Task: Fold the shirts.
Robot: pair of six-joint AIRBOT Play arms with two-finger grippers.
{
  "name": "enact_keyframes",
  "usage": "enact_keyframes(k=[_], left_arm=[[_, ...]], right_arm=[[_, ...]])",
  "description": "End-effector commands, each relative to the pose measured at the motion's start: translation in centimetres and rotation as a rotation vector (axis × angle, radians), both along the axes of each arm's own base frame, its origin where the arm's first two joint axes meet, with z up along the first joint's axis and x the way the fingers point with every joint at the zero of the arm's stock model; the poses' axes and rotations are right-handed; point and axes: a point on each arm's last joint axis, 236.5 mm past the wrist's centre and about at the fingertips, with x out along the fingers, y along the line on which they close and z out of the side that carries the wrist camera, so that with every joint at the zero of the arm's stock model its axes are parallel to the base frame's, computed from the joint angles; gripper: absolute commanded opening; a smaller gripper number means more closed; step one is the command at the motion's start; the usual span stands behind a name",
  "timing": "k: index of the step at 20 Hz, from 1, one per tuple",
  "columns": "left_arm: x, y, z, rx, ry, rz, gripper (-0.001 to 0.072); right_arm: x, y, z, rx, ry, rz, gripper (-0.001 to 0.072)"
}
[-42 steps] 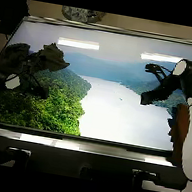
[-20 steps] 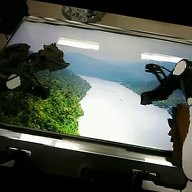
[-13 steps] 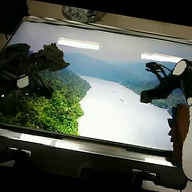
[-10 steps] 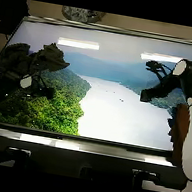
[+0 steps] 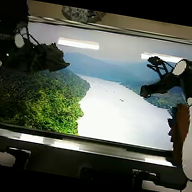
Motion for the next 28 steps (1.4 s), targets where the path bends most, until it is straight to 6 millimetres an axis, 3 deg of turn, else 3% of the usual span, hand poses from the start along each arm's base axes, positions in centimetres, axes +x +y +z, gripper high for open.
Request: enact_keyframes(k=[1,3,5,10,15,16,18,19,21,22,24,26,28], left_arm=[[3.7,7.0,-3.6,-0.12,0.086,0.198,0.072],[4.5,7.6,-7.2,-0.204,0.073,0.224,0.072],[5.2,7.7,-9.6,-0.228,0.038,0.236,0.072],[7.8,6.4,-11.3,-0.179,-0.048,0.155,0.072],[6.1,4.3,-16.0,-0.212,0.087,0.104,0.0703],[5.9,4.0,-16.1,-0.208,0.099,0.091,0.0607],[5.2,3.8,-16.4,-0.217,0.134,0.091,0.0168],[4.6,3.6,-16.7,-0.22,0.165,0.088,0.0051],[3.4,3.3,-16.4,-0.225,0.213,0.082,0.0028],[3.5,3.2,-15.3,-0.225,0.199,0.074,0.0027],[5.2,1.7,-9.3,-0.214,0.06,-0.015,0.0027],[6.3,-0.5,-0.4,-0.17,-0.124,-0.132,0.0026],[4.8,-3.3,10.3,-0.121,-0.312,-0.224,0.0027]], right_arm=[[0.5,0.5,0.2,0.026,-0.019,-0.027,0.0677],[0.5,0.8,0.2,0.041,-0.019,-0.027,0.0677],[0.8,1.2,0.4,0.058,-0.029,-0.031,0.0677],[0.8,1.7,0.5,0.08,-0.028,-0.03,0.0677],[0.7,2.0,0.5,0.094,-0.026,-0.03,0.0677],[0.7,2.1,0.5,0.099,-0.026,-0.03,0.0677],[0.7,2.5,0.6,0.116,-0.024,-0.029,0.0677],[0.6,2.7,0.7,0.125,-0.022,-0.028,0.0677],[0.6,2.8,0.7,0.13,-0.022,-0.028,0.0678],[0.6,2.8,0.7,0.13,-0.022,-0.028,0.0678],[0.7,2.7,0.7,0.125,-0.024,-0.024,0.0678],[0.7,2.6,0.7,0.118,-0.031,-0.006,0.0675],[0.3,2.7,0.9,0.115,-0.022,0.008,0.0674]])
